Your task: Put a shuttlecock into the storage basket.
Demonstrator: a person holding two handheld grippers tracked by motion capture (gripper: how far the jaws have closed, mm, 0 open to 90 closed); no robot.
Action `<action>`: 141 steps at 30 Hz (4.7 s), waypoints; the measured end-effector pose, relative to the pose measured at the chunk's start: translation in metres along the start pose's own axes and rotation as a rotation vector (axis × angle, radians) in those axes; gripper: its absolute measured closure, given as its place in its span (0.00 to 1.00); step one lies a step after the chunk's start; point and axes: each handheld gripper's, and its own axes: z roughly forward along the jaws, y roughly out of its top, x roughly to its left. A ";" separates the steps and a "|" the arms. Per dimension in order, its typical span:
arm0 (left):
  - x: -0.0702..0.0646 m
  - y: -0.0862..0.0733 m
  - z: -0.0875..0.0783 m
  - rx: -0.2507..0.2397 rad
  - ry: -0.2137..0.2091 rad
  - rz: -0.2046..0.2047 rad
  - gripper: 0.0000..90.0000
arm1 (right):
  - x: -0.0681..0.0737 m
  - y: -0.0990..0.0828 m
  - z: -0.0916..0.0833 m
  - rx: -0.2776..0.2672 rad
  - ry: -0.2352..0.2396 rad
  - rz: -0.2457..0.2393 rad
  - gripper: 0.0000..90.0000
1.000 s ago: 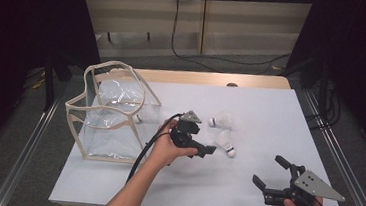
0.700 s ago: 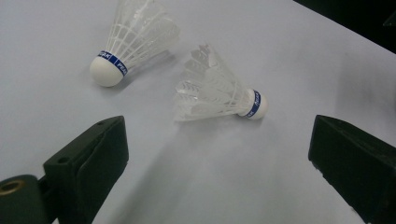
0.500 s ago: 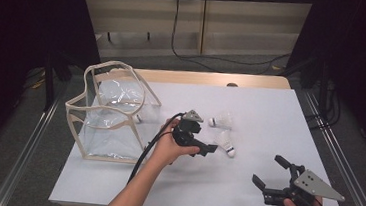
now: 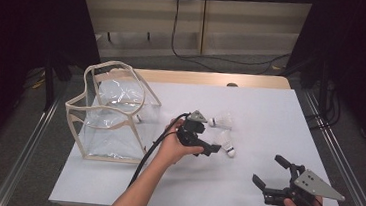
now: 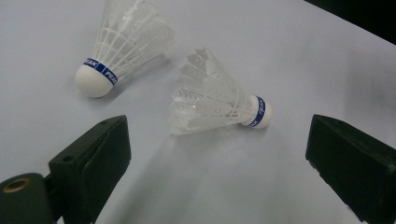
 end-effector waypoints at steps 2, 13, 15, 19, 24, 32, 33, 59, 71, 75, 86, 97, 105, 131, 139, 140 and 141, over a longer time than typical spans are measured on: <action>0.000 0.000 0.002 0.003 -0.003 0.006 0.08 | 0.000 0.000 0.000 0.000 0.000 -0.001 0.03; 0.002 -0.001 0.011 0.000 -0.012 0.024 0.15 | -0.001 0.000 0.000 -0.001 0.002 -0.001 0.03; 0.002 -0.001 0.012 0.004 -0.014 0.030 0.17 | -0.001 0.000 0.000 -0.001 0.002 0.001 0.03; 0.002 0.000 0.015 -0.006 -0.027 0.028 0.20 | -0.001 -0.001 0.000 0.001 0.002 0.002 0.03; 0.003 0.002 0.018 -0.016 -0.031 0.031 0.26 | -0.001 -0.001 0.000 0.002 0.003 0.001 0.03; 0.001 0.006 0.022 -0.019 -0.044 0.059 0.38 | -0.002 -0.001 0.000 0.004 0.002 0.001 0.03; 0.001 0.006 0.022 -0.019 -0.048 0.061 0.39 | -0.001 -0.001 0.000 0.002 0.001 0.003 0.03; -0.014 0.003 0.023 0.047 -0.172 0.065 0.63 | -0.001 -0.001 0.000 0.001 0.004 -0.002 0.03; -0.011 -0.005 0.033 0.035 -0.140 0.001 0.71 | -0.001 -0.001 0.000 0.000 0.005 -0.002 0.03; -0.011 -0.007 0.036 0.035 -0.147 -0.014 0.77 | -0.001 -0.001 0.000 0.000 0.004 -0.002 0.03; -0.018 -0.007 0.038 0.021 -0.160 -0.016 0.97 | -0.001 -0.001 0.000 -0.001 0.004 -0.001 0.03; -0.017 -0.004 0.025 0.024 -0.173 -0.007 0.97 | -0.001 0.000 0.000 -0.003 0.000 0.001 0.03; -0.017 0.001 0.008 0.019 -0.186 -0.012 0.97 | -0.001 0.000 0.000 -0.001 0.003 0.002 0.03; -0.009 0.011 -0.036 0.025 -0.201 -0.046 0.98 | -0.001 -0.001 0.002 0.001 0.006 -0.003 0.03; -0.010 0.019 -0.050 0.042 -0.198 -0.031 0.98 | -0.002 -0.001 0.001 -0.001 0.003 0.000 0.03; -0.010 0.020 -0.051 0.042 -0.197 -0.035 0.98 | -0.002 -0.001 0.001 -0.001 0.002 0.000 0.03; -0.010 0.021 -0.053 0.044 -0.197 -0.036 0.98 | -0.002 -0.001 0.001 0.000 0.003 0.000 0.03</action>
